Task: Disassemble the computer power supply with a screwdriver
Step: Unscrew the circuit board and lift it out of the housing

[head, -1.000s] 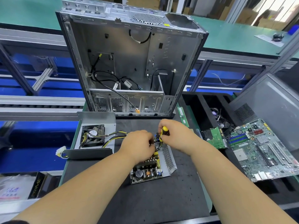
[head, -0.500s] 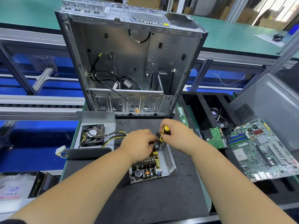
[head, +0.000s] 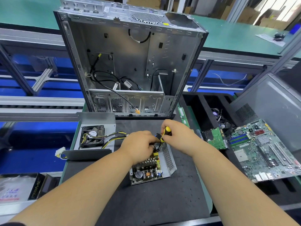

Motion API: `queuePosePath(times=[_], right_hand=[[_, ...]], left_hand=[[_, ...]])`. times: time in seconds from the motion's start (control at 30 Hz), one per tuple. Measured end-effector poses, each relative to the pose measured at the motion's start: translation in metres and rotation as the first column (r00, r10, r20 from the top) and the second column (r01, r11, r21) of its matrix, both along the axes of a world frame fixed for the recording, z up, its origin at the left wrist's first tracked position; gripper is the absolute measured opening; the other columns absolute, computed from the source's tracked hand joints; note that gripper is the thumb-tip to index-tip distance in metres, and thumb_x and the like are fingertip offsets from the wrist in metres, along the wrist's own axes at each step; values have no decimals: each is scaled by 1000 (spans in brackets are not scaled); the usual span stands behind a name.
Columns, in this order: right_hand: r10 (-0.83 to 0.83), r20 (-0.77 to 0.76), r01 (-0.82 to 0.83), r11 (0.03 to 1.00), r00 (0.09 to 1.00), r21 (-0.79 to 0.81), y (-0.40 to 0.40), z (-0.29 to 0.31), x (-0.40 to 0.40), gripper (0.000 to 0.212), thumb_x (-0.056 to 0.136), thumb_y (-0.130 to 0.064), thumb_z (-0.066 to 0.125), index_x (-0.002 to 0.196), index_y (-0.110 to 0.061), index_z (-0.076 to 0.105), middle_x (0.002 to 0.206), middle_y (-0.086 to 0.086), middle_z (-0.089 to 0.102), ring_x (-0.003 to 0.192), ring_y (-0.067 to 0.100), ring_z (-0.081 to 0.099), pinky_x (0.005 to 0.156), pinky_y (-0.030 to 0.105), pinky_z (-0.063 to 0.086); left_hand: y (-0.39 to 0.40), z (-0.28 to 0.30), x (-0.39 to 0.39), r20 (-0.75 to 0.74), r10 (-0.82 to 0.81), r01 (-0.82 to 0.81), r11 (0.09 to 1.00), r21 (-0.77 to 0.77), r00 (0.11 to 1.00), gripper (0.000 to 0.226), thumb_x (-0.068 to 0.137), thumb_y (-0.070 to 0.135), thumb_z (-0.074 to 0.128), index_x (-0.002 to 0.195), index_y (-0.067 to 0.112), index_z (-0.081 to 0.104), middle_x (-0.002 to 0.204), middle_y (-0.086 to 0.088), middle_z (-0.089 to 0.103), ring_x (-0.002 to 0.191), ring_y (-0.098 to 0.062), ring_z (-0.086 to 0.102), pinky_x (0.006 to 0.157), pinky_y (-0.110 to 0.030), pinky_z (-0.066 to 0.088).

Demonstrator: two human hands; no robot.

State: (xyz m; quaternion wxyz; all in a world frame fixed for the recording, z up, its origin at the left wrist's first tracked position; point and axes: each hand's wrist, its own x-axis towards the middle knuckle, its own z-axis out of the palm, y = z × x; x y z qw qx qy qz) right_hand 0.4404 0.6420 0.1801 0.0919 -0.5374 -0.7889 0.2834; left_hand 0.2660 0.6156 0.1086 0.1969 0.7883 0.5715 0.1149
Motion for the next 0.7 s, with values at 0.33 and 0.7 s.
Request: queuePosePath(times=[0.33,0.7], right_hand=[[-62,192,29,985,979,170,-3,-3,-6,35,100,-52,45,92,-18,50,76,2,61,73,23,55,58,32,39],[-45,109,48,999,993,-27,-4,-2,-4,18,102,-29,50,100,-13,43,82,14,60,61,22,46,52,33,35]], left_hand=[[-1,0,4,14,138,-138,990,30,990,21,82,30,53,98,30,67,102,6,63,96,-23,60,76,-32,46],[-2,2,4,-20,129,-129,991,32,991,21,85,30,52,99,27,67,103,4,63,97,-23,60,76,-31,43]])
